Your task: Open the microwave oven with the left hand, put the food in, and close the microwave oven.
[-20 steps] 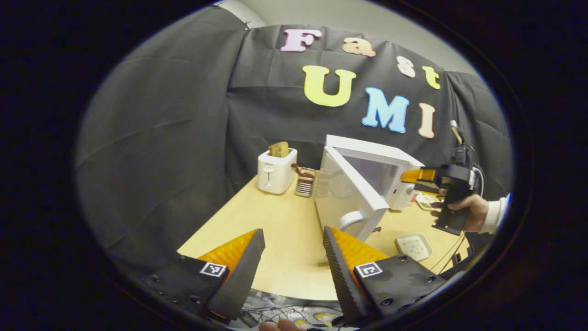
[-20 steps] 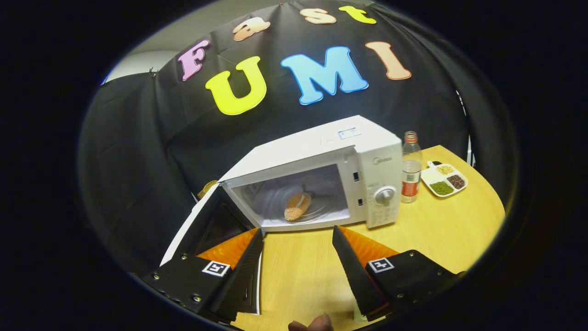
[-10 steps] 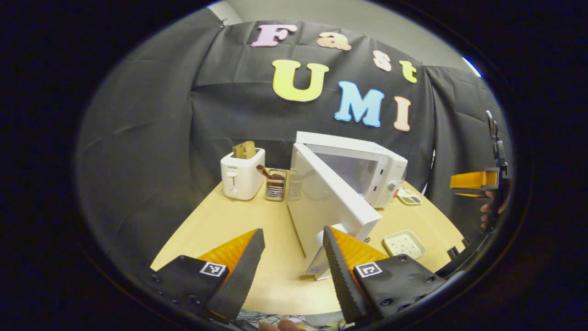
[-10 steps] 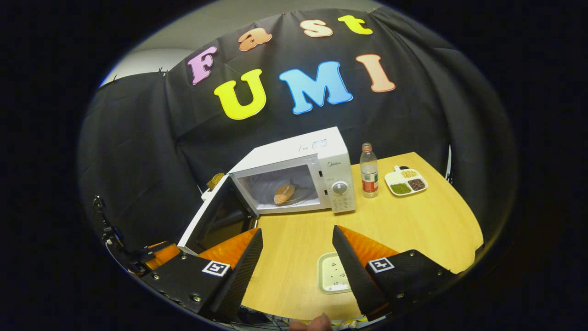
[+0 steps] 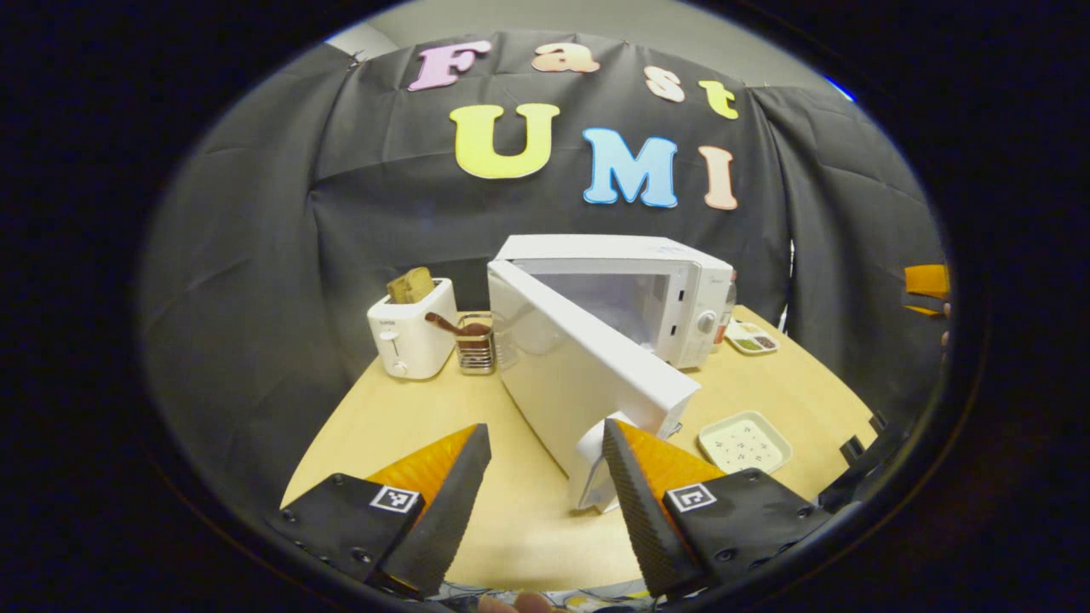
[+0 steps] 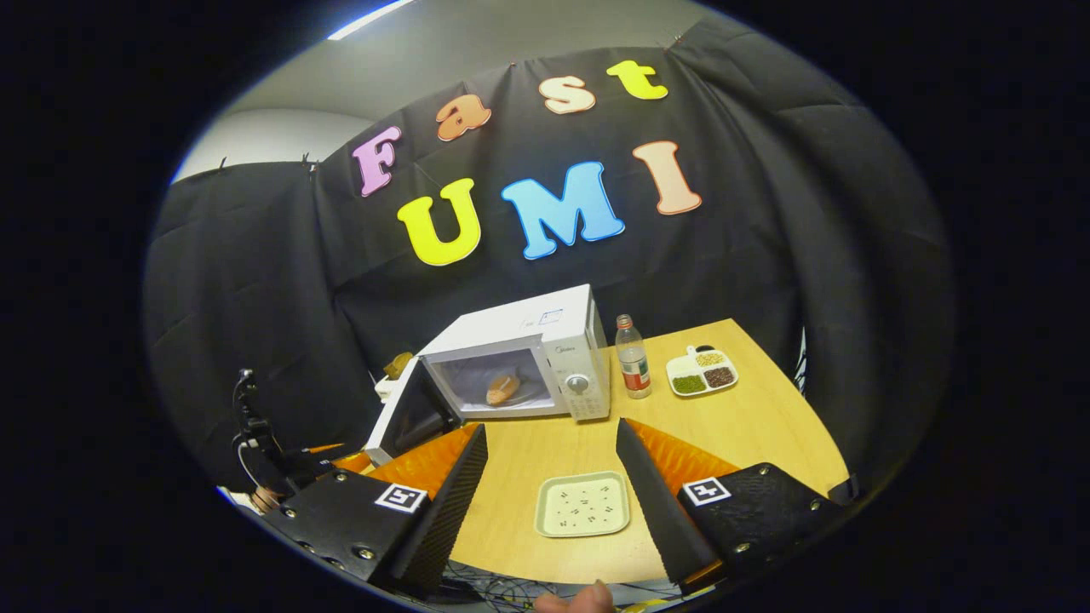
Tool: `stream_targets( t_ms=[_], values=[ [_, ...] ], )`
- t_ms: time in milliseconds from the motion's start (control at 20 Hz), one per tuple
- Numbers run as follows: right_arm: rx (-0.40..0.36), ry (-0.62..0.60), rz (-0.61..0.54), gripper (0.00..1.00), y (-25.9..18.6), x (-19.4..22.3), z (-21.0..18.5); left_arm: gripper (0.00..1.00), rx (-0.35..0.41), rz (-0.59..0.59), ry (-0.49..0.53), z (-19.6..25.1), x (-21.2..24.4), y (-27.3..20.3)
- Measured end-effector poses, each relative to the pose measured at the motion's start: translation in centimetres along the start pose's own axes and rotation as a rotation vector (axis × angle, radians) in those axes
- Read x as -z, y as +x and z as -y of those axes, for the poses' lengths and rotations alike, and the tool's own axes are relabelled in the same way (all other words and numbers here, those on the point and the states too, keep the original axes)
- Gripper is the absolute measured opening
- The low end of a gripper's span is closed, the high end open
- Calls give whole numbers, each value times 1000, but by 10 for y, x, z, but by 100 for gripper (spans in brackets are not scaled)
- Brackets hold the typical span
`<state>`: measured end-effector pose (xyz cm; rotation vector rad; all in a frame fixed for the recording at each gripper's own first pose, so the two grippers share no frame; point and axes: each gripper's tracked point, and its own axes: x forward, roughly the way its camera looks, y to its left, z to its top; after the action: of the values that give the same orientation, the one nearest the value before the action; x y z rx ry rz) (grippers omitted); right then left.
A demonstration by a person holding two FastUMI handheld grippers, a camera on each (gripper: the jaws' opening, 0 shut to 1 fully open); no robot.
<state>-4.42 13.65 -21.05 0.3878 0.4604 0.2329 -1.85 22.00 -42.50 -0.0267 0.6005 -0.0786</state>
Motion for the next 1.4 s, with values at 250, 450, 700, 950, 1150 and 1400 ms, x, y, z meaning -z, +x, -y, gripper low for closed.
stream_targets(
  t_ms=[250, 450, 700, 950, 1150, 1400],
  values=[
    [16, 31, 20, 94, -17, -4, 13, 82, -57, 30, 53, -14, -11, -2],
    [104, 22, 10, 93, -5, -7, 25, 82, 21, -59, 42, -7, 24, 53],
    [217, 77, 45, 94, 13, -22, 26, 83, 159, -25, 40, 36, 14, 94],
    [335, 121, 62, 94, 14, -11, 36, 83, 242, -23, 71, 74, 3, 138],
    [399, 158, 40, 94, 4, 1, 48, 85, 284, -26, 79, 98, -4, 169],
    [461, 183, 7, 94, -4, 12, 64, 82, 307, -2, 108, 119, -20, 204]
  ],
)
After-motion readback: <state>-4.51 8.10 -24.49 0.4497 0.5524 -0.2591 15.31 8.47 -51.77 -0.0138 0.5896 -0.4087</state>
